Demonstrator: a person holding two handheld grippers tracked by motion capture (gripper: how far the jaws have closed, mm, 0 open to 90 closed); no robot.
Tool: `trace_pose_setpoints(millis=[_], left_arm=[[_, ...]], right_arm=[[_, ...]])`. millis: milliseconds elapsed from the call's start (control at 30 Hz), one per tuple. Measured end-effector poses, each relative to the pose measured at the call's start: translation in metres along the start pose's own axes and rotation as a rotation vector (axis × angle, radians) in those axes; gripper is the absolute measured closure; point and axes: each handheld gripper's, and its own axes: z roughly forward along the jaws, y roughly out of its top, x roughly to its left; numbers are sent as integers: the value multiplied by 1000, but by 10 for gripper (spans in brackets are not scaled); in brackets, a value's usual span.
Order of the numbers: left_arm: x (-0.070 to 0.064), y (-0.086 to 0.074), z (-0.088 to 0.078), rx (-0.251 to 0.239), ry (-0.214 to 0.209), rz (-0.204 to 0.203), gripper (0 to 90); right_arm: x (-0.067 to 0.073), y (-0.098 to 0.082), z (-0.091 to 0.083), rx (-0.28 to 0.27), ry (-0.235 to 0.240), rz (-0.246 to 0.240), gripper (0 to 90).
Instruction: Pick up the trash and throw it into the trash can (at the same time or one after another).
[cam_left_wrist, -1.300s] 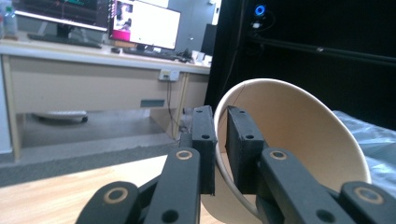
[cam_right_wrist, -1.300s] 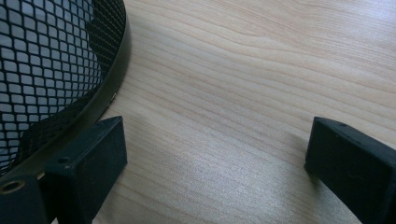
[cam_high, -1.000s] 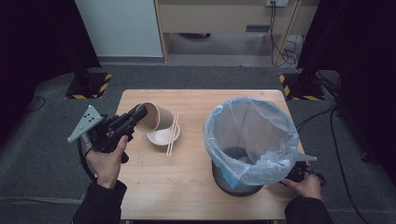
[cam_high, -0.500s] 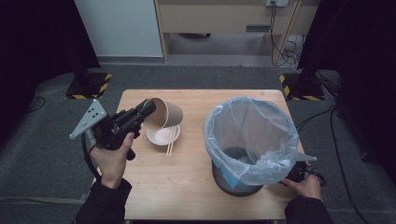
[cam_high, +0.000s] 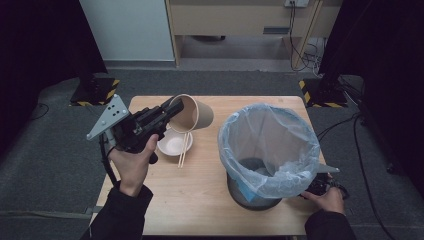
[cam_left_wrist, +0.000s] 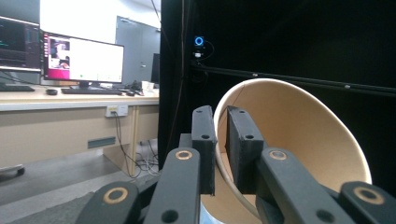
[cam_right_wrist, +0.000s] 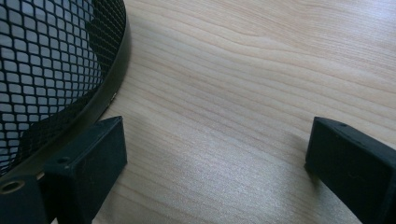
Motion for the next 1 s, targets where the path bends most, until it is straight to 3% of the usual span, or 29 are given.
trace_pose_setpoints(millis=[733,1000], left_arm=[[-28,-17,55,46,-94,-14,817],[-39,-32,75,96,-123,-10,817]], right_arm=[[0,0,0,0,0,0,53],[0,0,0,0,1,-1,53]])
